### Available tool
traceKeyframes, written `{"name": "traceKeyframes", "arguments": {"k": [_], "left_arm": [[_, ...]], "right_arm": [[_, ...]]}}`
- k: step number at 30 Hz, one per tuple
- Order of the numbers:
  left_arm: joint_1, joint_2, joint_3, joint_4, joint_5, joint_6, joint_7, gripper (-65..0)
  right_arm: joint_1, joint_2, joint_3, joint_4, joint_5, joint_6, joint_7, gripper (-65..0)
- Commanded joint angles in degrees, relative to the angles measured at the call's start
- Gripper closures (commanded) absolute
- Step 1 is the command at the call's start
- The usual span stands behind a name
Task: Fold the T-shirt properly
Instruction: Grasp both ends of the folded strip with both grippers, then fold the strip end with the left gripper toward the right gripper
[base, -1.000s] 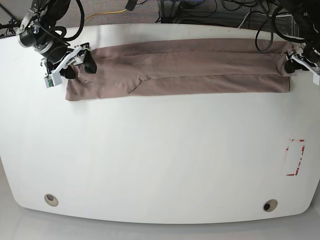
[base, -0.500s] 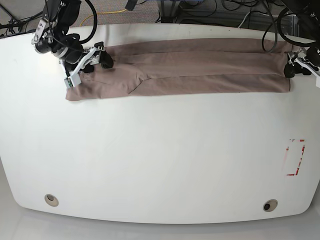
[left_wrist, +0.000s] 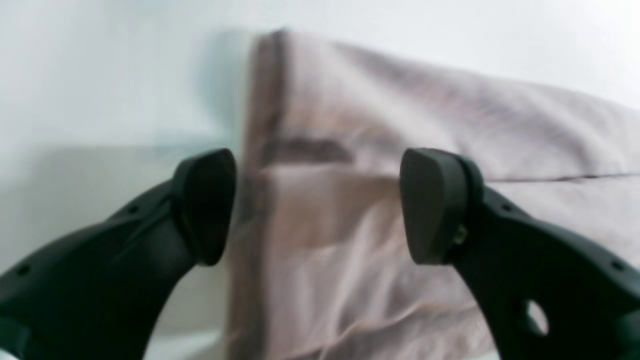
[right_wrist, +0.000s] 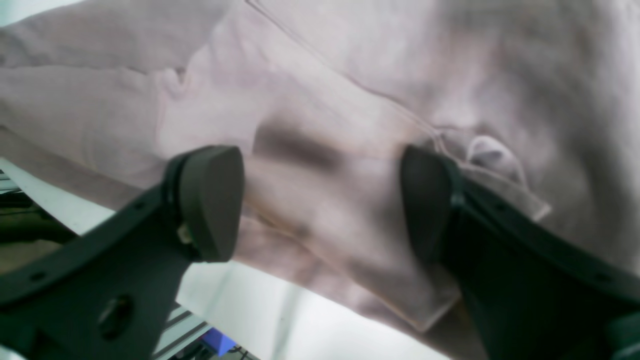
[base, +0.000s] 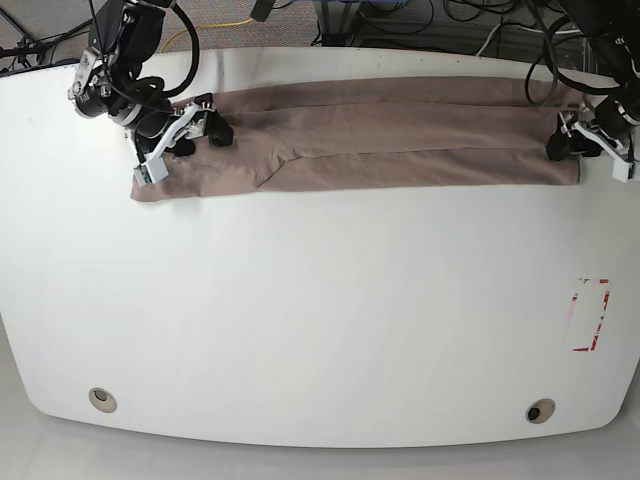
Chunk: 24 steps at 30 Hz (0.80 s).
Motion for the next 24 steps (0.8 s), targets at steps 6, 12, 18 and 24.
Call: {"name": "traceKeyframes", "arguments": {"k": [6, 12, 18, 24], "left_arm": [[0.6, 0.2, 1.5, -0.2, 1.5, 0.1, 2.5, -1.7], [0.6, 0.2, -0.1, 2.8, 1.2, 0.1, 2.7, 0.0], [0.0, 0.4, -3.2, 14.0, 1.1, 0.1, 9.1, 0.0], [-1.2, 4.3, -3.0, 25.1, 1.1, 0.1, 17.2, -0.3]], "right_arm": [[-0.1, 0.7, 0.6, 0.6, 1.0, 0.3, 0.7, -23.9], [0.6, 1.8, 0.3, -4.3, 0.9, 0.3, 0.9, -11.6], [0.7, 2.4, 0.2, -7.8, 0.9, 0.3, 3.9, -11.6], [0.6, 2.4, 0.2, -7.7, 0.9, 0.3, 4.0, -11.6]]}}
